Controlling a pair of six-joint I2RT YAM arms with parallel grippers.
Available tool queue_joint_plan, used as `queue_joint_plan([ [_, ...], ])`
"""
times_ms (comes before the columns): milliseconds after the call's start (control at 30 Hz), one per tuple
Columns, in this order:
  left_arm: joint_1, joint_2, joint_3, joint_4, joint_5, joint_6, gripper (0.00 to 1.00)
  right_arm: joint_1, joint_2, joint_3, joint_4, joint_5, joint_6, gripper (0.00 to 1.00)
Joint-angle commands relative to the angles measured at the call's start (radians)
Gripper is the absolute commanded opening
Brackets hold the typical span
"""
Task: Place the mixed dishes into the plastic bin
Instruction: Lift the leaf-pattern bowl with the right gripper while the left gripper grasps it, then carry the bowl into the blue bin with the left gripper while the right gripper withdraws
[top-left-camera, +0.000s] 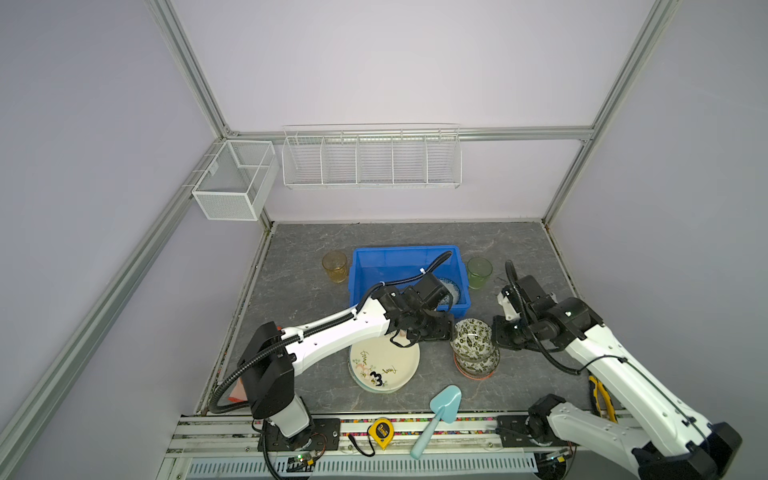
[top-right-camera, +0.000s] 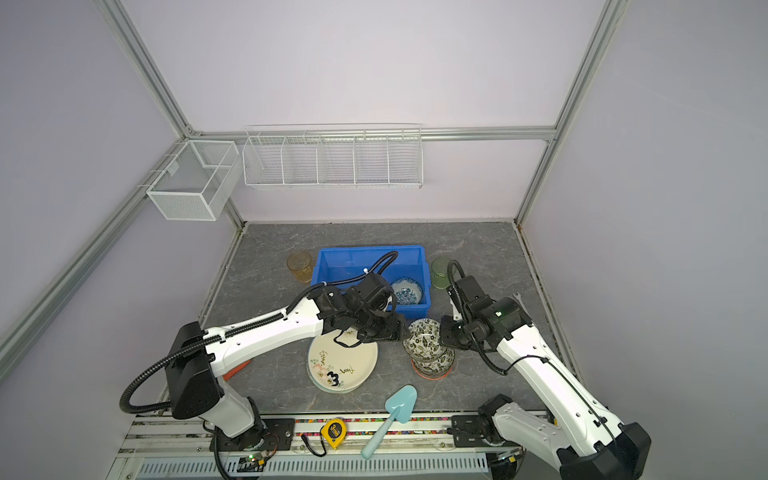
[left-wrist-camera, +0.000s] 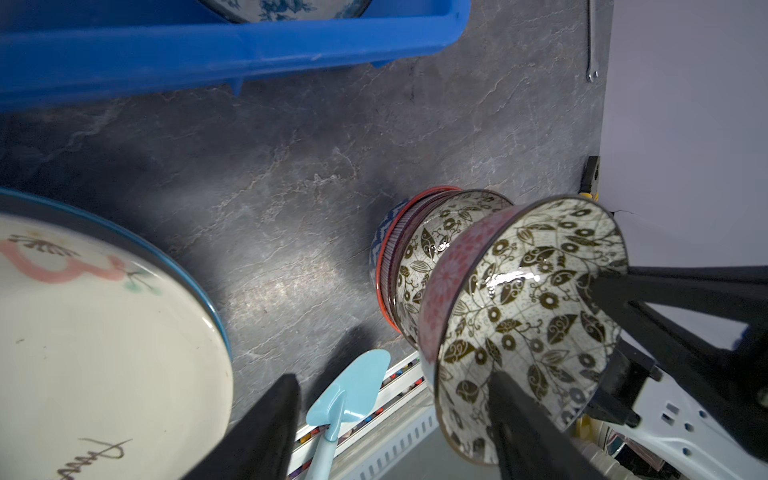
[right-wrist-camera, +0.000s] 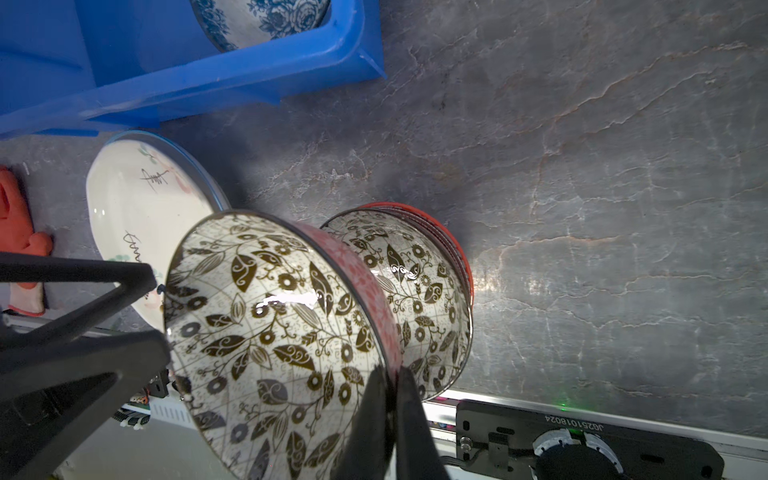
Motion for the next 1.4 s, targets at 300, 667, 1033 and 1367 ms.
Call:
queue_joint_plan([
  [300,-0.011,0.054,0.060,0.009,0.026,0.005,0.37,0.016,0.005,0.035,0.045,-0.033,0.021,0.07],
  [667,-0.014,0.090,0.100,-0.010,0.034,0.019,0.14,0.019,0.007,0.044,0.049,-0.033,0.021,0.07],
  [1033,-0.016,0.093,0.104,-0.017,0.027,0.020,0.00,0.019,0.001,0.047,0.064,-0.040,0.026,0.07],
  [1367,-0.010,0.080,0.158,-0.080,-0.018,0.060,0.00,0.019,-0.046,0.070,0.047,-0.003,0.025,0.34],
])
